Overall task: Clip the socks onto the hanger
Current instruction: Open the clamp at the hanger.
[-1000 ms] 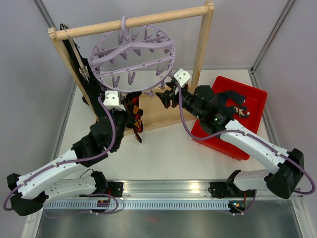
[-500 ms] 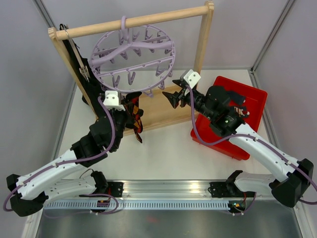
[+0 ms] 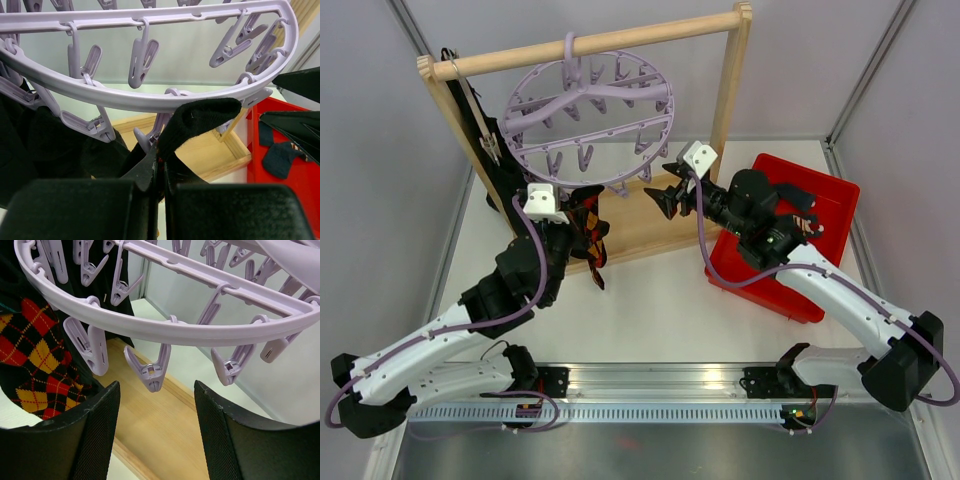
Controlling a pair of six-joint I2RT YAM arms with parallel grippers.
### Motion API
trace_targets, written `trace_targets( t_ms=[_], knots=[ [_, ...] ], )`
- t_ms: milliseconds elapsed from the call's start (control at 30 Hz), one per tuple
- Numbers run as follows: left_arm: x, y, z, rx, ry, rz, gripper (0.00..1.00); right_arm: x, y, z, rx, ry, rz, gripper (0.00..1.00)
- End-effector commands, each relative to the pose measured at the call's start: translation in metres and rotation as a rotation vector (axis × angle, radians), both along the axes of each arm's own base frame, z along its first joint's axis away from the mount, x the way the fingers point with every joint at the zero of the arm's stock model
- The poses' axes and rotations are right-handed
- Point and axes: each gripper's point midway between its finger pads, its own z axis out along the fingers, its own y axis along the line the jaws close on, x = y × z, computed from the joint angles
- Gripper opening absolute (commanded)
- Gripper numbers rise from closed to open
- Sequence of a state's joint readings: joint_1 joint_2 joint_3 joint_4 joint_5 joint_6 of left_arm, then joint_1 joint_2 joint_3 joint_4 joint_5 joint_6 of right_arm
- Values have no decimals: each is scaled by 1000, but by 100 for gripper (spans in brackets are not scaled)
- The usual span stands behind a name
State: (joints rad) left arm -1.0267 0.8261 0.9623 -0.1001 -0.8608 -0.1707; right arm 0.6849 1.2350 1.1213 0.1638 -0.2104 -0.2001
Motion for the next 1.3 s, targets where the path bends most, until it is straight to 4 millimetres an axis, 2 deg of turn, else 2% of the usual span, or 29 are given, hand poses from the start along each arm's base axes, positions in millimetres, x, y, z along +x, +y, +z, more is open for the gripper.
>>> trace_targets(
  t_ms=[0, 400, 900, 1067, 1267],
  knots=[
    [-2, 5, 13, -8, -28, -8, 2, 0, 7, 17, 26, -68, 34, 67],
    [-4, 8, 16, 0, -37, -8, 2, 8, 19, 29, 58, -94, 59, 67],
    [-4, 10, 19, 5, -42, -5, 2, 10, 23, 44, 107, -127, 66, 67],
    [-4, 11, 20, 4, -45, -3, 2, 11, 26, 43, 111, -122, 71, 66],
    [-5, 11, 20, 4, -45, -5, 2, 11, 26, 47, 129, -123, 72, 63]
  ],
)
